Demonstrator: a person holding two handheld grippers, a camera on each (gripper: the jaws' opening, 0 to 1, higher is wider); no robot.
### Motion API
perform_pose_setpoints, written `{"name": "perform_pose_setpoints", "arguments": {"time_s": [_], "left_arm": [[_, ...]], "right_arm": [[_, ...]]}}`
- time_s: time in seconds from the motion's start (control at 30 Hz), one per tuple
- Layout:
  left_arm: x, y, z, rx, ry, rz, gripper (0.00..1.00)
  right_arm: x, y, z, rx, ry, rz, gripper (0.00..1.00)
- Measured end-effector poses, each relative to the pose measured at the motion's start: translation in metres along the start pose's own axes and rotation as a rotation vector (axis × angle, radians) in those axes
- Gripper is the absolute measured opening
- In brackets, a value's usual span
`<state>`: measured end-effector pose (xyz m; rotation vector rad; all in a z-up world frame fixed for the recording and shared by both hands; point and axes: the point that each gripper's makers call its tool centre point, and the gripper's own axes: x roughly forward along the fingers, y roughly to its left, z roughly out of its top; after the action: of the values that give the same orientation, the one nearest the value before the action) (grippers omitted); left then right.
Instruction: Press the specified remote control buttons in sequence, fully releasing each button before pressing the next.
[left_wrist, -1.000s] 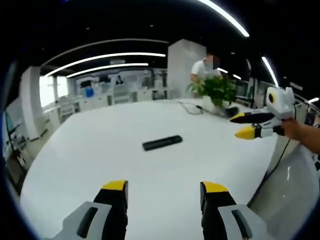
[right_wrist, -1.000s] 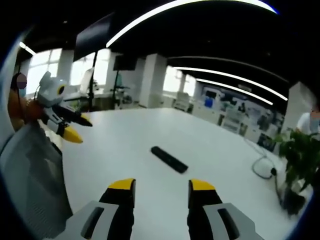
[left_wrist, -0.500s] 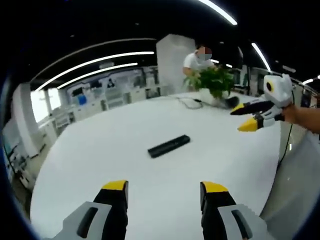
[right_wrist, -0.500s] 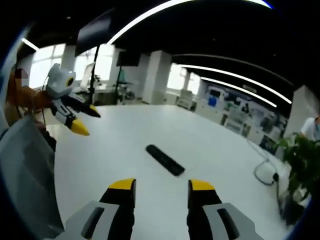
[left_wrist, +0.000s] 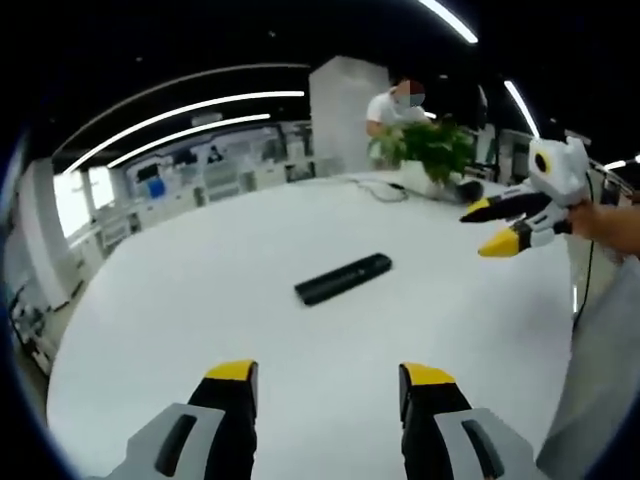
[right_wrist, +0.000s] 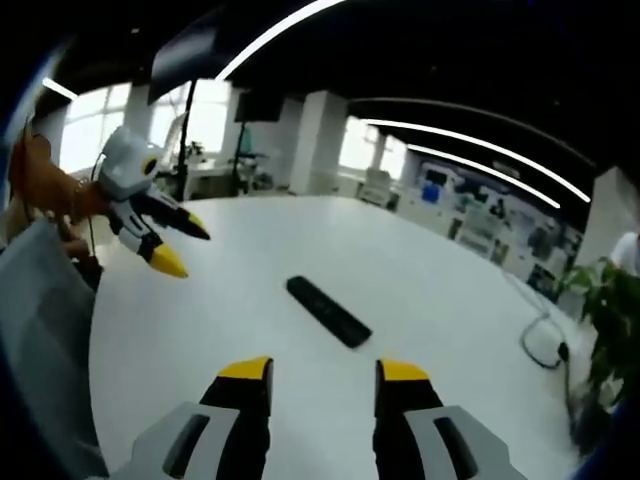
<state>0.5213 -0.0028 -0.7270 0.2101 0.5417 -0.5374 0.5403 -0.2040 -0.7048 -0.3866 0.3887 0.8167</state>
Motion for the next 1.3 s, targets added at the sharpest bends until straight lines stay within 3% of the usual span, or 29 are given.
{"name": "perform_pose_setpoints", "arguments": {"time_s": [0.67, 1.03, 1.3], "left_arm": [[0.043, 0.009, -0.003, 0.028, 0.025, -0.051, 0.56], [0.055, 0.016, 0.0, 0.055, 0.034, -0.069, 0.56], [0.064, 0.019, 0.005, 0.079, 0.035, -0.084, 0.56]], "right_arm": [[0.041, -0.02, -0.024, -0.001, 0.062, 0.044, 0.36], [0.052, -0.036, -0.025, 0.015, 0.06, 0.065, 0.35], [0.061, -0.038, -0.026, -0.02, 0.069, 0.106, 0.35]]}}
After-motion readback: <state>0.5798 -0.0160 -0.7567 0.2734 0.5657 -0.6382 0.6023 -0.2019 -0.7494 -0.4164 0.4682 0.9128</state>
